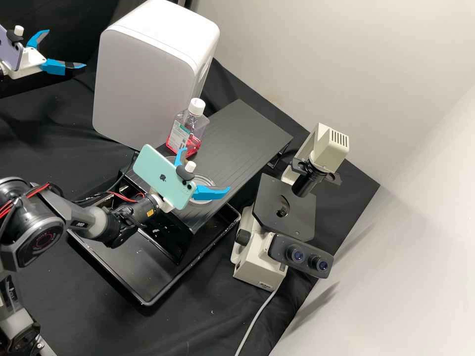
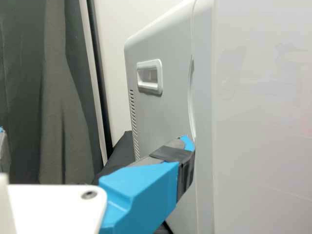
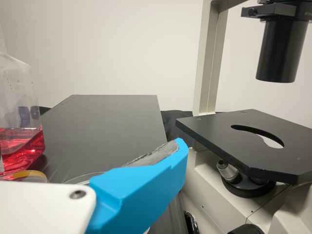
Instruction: Place the lid on the petri dish
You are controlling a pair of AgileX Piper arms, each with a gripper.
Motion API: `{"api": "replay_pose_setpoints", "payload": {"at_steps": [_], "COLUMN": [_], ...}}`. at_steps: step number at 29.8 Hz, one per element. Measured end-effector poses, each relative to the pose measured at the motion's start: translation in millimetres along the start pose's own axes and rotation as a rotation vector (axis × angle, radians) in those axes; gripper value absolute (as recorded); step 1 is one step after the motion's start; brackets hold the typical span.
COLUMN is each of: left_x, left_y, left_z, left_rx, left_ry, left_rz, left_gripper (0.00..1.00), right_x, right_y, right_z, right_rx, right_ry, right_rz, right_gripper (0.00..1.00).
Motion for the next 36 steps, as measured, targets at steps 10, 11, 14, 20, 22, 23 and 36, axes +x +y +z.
{"api": "replay_pose_setpoints", "payload": {"at_steps": [10, 11, 14, 20, 22, 23, 36], "left_x": [0.0, 0.0, 0.0, -3.0, -6.8, -9.0, -35.7], "left_y": [0.0, 0.0, -0.5, -5.3, -8.0, -9.0, -37.1], "left_z": [0.0, 0.0, 2.7, 22.1, 33.2, 37.2, 72.3], "left_rx": [0.000, 0.000, 0.004, -0.011, -0.019, -0.028, -0.103], "left_ry": [0.000, 0.000, 0.001, -0.049, -0.087, -0.101, -0.303], "left_rz": [0.000, 0.000, 0.000, -0.016, -0.028, -0.034, -0.105], "left_gripper": [1.00, 1.00, 1.00, 1.00, 1.00, 1.00, 1.00], "right_x": [0.0, 0.0, 0.0, 0.0, 0.0, 0.0, 0.0], "right_y": [0.0, 0.0, 0.0, 0.0, 0.0, 0.0, 0.0], "right_z": [0.0, 0.0, 0.0, 0.0, 0.0, 0.0, 0.0], "right_rx": [0.000, 0.000, 0.000, 0.000, 0.000, 0.000, 0.000], "right_ry": [0.000, 0.000, 0.000, 0.000, 0.000, 0.000, 0.000], "right_rz": [0.000, 0.000, 0.000, 0.000, 0.000, 0.000, 0.000], "right_gripper": [1.00, 1.00, 1.00, 1.00, 1.00, 1.00, 1.00]}}
